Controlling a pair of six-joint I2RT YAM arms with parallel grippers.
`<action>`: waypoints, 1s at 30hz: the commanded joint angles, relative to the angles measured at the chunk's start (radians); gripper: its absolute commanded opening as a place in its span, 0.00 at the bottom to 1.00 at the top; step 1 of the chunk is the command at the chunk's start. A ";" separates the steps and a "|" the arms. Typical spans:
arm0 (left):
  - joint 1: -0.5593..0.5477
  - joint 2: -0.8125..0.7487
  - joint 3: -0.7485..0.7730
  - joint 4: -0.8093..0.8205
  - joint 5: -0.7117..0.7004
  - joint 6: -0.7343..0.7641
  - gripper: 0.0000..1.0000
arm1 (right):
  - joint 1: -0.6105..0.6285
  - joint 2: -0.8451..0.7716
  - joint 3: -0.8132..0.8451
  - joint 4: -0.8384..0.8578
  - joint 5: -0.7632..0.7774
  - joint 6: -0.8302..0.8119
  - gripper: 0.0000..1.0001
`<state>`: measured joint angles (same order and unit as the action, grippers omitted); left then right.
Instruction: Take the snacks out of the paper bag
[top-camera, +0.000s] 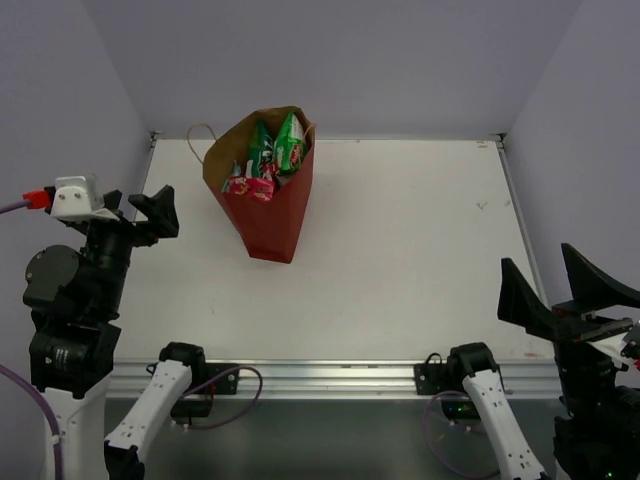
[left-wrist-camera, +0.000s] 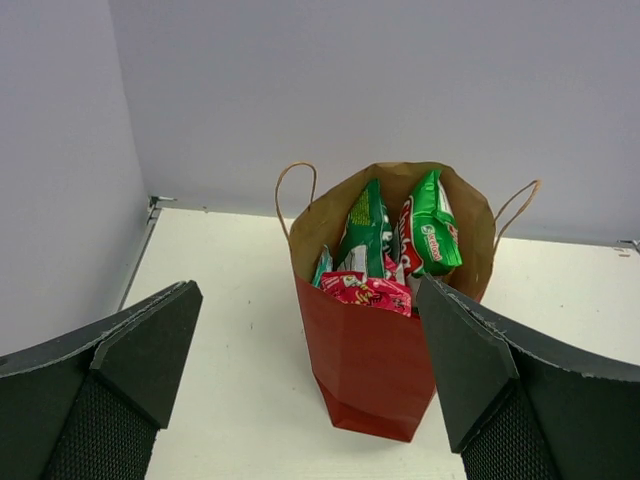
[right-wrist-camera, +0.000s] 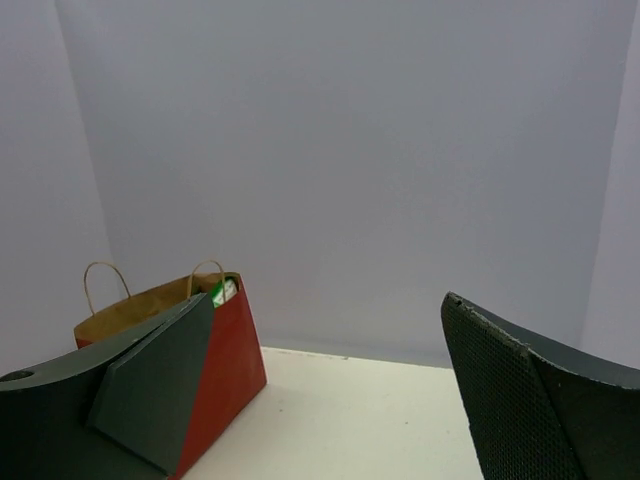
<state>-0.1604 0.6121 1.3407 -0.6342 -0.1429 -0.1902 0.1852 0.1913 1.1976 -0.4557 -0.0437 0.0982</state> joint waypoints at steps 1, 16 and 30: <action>-0.008 0.017 -0.023 0.021 0.006 -0.002 1.00 | 0.003 -0.001 -0.022 0.023 -0.013 0.027 0.99; -0.084 0.437 0.015 0.112 0.362 -0.090 1.00 | 0.003 0.073 -0.214 0.026 -0.157 0.248 0.99; -0.446 0.934 0.259 0.235 -0.077 0.009 1.00 | 0.005 0.103 -0.276 -0.012 -0.209 0.267 0.99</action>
<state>-0.6052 1.5070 1.5169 -0.4751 -0.0563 -0.2157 0.1890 0.2592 0.9085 -0.4526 -0.2111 0.3519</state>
